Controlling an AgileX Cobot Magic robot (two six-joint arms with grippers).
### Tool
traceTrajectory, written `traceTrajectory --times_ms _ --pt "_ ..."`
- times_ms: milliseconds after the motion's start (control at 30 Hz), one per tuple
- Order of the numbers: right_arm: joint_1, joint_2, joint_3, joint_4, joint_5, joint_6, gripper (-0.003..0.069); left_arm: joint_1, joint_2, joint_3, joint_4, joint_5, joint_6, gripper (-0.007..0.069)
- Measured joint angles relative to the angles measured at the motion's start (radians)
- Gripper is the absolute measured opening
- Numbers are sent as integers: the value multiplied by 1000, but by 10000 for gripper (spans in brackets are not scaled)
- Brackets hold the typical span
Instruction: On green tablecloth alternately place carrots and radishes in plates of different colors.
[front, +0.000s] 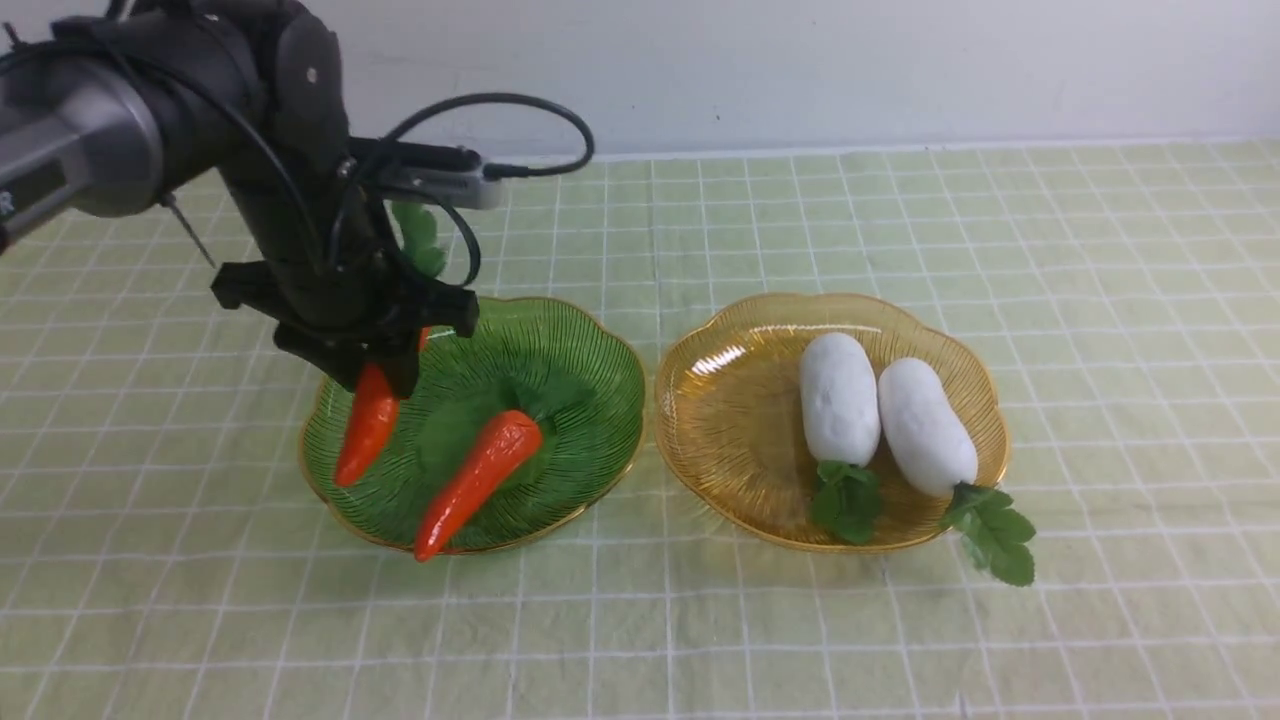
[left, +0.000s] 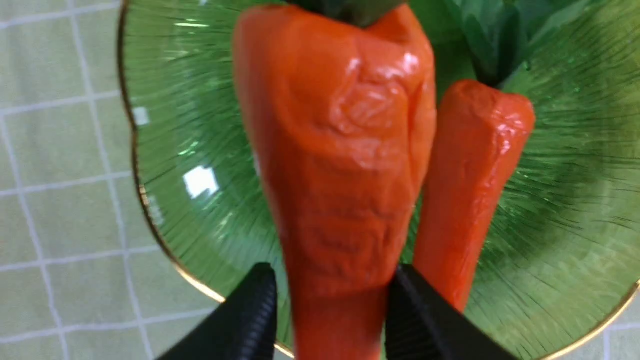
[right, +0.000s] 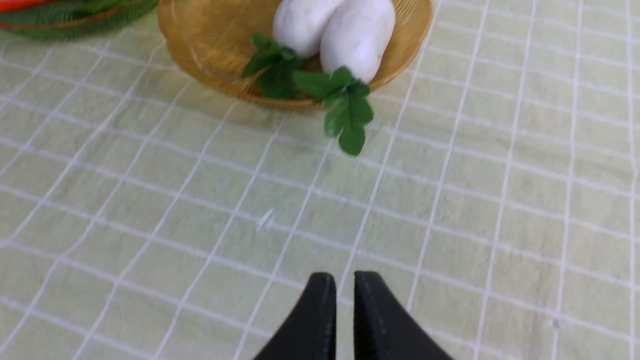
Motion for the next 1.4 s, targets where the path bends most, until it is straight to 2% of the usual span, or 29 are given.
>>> traceTrajectory --times_ms 200,400,433,500,533,567,600,667,700,833,933,1400 --pt "0 -1 0 22 171 -7 46 -20 26 0 0 -2 1 438" --pt "0 -59 0 29 170 -6 46 -20 27 0 0 1 1 458" --pt "0 -73 0 26 144 -6 46 -21 27 0 0 1 1 458" --pt "0 -112 0 17 -22 -6 46 -21 27 0 0 2 1 458" --pt "0 -114 1 16 -22 -6 46 -21 27 0 0 2 1 458" --pt "0 -122 9 14 -182 -6 46 -21 27 0 0 2 1 458" --pt "0 -122 10 14 -200 -6 46 -21 27 0 0 2 1 458" --pt "0 -119 45 14 -427 -6 46 -21 27 0 0 5 1 458" --pt "0 -118 51 14 -444 -6 46 -21 27 0 0 6 1 458" --pt "0 -103 99 14 -705 -6 46 -21 27 0 0 10 1 458" --pt "0 -103 100 14 -750 -9 46 -21 27 0 0 10 3 458" --pt "0 -103 103 14 -739 -9 46 -21 27 0 0 10 4 458"
